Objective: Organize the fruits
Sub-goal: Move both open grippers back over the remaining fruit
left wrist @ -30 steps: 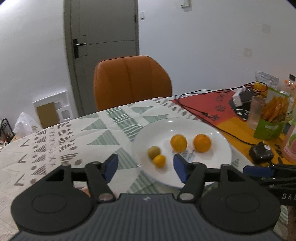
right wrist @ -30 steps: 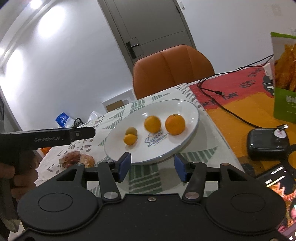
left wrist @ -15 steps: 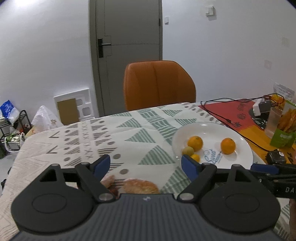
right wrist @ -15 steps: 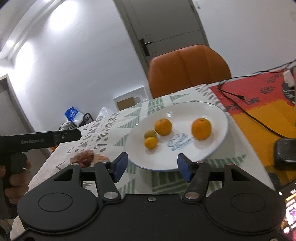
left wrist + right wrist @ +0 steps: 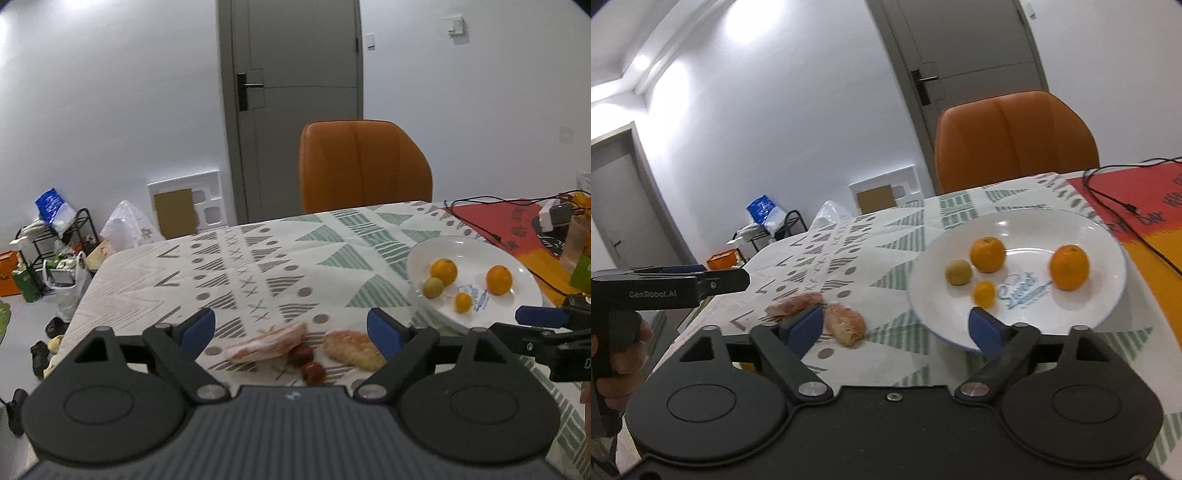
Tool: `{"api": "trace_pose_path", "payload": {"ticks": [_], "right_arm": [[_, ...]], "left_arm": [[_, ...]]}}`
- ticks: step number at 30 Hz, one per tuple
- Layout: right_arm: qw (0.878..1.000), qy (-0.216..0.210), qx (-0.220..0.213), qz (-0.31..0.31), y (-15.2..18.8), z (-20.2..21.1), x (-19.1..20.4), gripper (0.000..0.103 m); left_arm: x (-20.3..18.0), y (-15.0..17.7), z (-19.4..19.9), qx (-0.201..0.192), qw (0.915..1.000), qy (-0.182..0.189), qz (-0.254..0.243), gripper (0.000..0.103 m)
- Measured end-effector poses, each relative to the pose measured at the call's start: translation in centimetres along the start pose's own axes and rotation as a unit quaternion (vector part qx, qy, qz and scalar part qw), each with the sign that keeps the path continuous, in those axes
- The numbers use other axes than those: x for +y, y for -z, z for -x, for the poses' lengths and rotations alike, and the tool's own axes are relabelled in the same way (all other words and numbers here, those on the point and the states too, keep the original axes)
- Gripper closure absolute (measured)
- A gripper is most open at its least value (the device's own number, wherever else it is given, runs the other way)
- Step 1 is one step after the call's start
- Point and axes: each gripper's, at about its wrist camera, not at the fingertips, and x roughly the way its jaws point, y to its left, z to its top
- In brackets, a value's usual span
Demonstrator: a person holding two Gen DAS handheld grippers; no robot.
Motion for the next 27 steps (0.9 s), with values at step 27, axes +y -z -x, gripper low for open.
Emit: {"api": "trace_pose_path", "payload": {"ticks": [27], "right_arm": [[0.994,-0.047,0.06,0.073,1.8,-2.5,6.2,0.014]], "left_arm": [[5.2,6.0,0.1,0.044,0.9951,0.004,0.088,0.017]]}}
